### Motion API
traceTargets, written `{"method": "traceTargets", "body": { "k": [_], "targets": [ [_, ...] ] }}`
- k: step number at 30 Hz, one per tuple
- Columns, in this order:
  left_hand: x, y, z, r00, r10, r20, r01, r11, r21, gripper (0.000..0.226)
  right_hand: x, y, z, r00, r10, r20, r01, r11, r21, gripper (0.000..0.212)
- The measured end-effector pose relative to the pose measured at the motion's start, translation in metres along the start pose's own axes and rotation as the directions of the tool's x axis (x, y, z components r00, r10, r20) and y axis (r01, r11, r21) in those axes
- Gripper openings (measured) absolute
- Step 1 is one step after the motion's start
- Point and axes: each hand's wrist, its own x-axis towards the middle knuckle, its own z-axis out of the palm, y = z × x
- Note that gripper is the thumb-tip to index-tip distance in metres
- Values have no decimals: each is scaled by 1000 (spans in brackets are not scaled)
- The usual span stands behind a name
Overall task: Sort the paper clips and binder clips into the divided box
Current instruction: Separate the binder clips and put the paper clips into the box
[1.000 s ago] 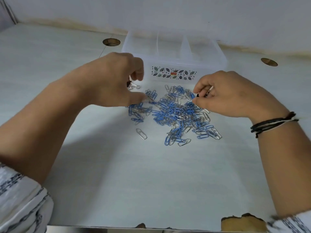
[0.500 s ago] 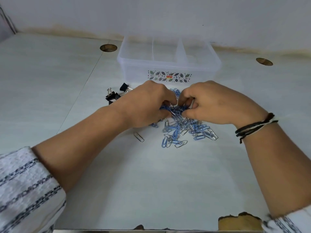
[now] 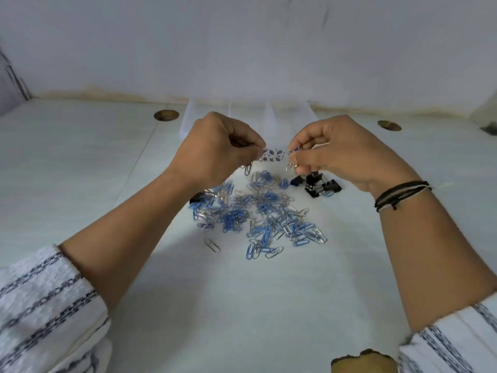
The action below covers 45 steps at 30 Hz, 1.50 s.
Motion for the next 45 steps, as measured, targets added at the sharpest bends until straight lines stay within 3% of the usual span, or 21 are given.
{"method": "traceTargets", "body": {
  "k": [4, 8, 12, 17, 20, 24, 28, 30, 32, 37, 45],
  "targets": [
    [44, 22, 6, 992, 51, -114, -60, 996, -71, 6, 26, -17, -24, 995, 13, -102, 4, 986, 169, 9],
    [88, 40, 29, 984, 72, -162, -65, 997, 48, 10, 70, -26, -31, 979, 16, -203, -44, 990, -135, 7],
    [108, 42, 44, 999, 24, -22, -20, 985, 171, 25, 91, -27, -17, 984, 9, -179, -100, 853, -512, 27],
    [72, 30, 25, 997, 64, 40, -73, 953, 293, 30, 63, -24, -11, 967, -128, -219, -22, 817, -576, 31],
    [32, 18, 7, 975, 19, 220, -107, 912, 396, 28, 24, -24, 2, 993, -114, -40, 78, 858, -507, 25],
    [-8, -5, 4, 873, -86, 481, -146, 894, 424, 71, 0, -8, 30, 963, -115, 243, 243, 758, -605, 26],
    [-19, -21, 9, 764, -165, 624, -172, 880, 443, 91, -1, -1, 35, 928, -45, 370, 284, 729, -622, 46],
    [-18, -24, 10, 776, -129, 617, -190, 885, 425, 83, 0, 2, 36, 905, -15, 426, 315, 697, -645, 61],
    [-16, -25, 11, 811, -70, 581, -213, 890, 404, 66, 1, 6, 40, 884, -15, 467, 358, 663, -657, 63],
    [-16, -25, 13, 877, 6, 481, -196, 918, 345, 26, 6, 10, 44, 893, -96, 439, 379, 685, -622, 33],
    [-16, -24, 15, 913, 20, 407, -155, 941, 302, 16, 8, 12, 44, 929, -70, 364, 288, 754, -590, 13]
  ]
}}
